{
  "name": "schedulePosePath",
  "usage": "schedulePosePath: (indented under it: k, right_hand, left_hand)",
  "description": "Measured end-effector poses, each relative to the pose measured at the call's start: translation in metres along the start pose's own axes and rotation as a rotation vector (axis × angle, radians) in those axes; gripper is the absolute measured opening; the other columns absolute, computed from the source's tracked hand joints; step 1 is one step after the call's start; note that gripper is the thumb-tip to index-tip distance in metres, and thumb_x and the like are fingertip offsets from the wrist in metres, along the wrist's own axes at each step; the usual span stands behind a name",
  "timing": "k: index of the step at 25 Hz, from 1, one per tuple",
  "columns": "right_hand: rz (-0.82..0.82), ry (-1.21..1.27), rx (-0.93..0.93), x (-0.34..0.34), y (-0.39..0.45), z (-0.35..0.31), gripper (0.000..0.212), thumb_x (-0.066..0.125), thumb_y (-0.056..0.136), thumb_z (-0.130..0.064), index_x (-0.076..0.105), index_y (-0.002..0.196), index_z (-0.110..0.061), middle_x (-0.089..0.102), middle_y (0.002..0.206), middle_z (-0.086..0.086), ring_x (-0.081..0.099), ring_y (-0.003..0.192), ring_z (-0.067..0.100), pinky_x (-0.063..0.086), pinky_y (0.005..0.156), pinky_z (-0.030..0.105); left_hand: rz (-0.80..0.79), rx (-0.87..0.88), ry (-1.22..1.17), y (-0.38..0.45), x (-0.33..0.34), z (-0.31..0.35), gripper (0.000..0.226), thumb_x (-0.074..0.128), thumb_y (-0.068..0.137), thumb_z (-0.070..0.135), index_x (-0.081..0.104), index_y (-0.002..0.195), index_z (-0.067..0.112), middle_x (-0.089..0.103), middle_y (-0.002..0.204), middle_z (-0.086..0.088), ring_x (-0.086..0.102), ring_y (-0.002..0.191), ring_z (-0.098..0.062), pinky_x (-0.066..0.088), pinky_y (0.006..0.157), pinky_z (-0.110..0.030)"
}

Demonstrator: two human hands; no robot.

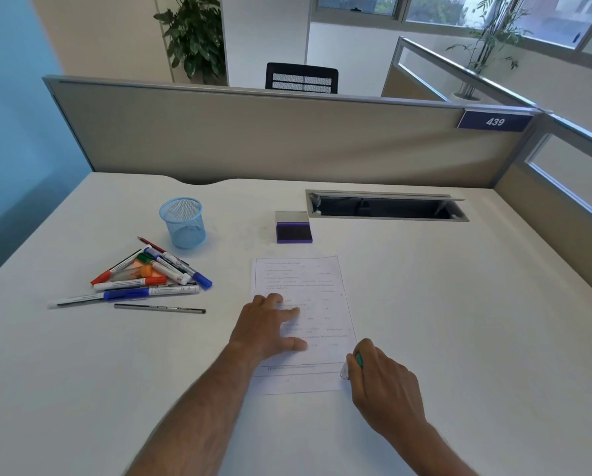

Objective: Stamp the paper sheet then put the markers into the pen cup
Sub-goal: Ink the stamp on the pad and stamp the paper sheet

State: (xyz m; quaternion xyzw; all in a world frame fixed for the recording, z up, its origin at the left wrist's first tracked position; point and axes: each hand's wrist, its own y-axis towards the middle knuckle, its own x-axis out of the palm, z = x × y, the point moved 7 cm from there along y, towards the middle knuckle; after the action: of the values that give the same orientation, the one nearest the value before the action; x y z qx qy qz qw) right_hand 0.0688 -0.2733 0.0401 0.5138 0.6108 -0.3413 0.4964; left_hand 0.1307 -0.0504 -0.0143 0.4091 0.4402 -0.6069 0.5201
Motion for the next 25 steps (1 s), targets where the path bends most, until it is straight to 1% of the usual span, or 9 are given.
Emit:
schedulePosePath:
  k: [9, 18, 25]
  right_hand:
    - [-0.009, -0.006, -0.019, 0.0007, -0.0068, -0.0014, 0.019, 0.040, 0.095, -0.037, 0.036, 0.080, -0.026, 0.051, 0.061, -0.002, 0.044, 0.047, 0.019, 0.036, 0.045, 0.030]
    - [-0.015, -0.023, -0.029, 0.0031, -0.0090, -0.0033, 0.019, 0.039, 0.095, -0.037, 0.039, 0.082, -0.024, 0.050, 0.062, -0.003, 0.048, 0.049, 0.017, 0.040, 0.046, 0.033]
    - [-0.038, -0.038, -0.032, 0.0065, -0.0085, -0.0039, 0.020, 0.035, 0.097, -0.039, 0.039, 0.085, -0.024, 0.050, 0.067, -0.004, 0.050, 0.054, 0.018, 0.042, 0.049, 0.034]
  left_hand:
    - [-0.016, -0.015, 0.015, 0.0004, 0.0013, 0.0000, 0.084, 0.056, 0.066, 0.084, 0.047, 0.138, 0.042, 0.039, 0.146, 0.004, 0.036, 0.127, -0.020, 0.033, 0.103, -0.037]
    - [-0.011, -0.020, 0.009, 0.0000, 0.0029, -0.0013, 0.085, 0.056, 0.066, 0.084, 0.046, 0.139, 0.042, 0.039, 0.146, 0.005, 0.036, 0.127, -0.020, 0.033, 0.103, -0.036]
    - [-0.005, -0.022, -0.017, 0.0006, 0.0033, -0.0020, 0.085, 0.058, 0.065, 0.083, 0.048, 0.138, 0.042, 0.040, 0.146, 0.005, 0.035, 0.127, -0.019, 0.032, 0.104, -0.036]
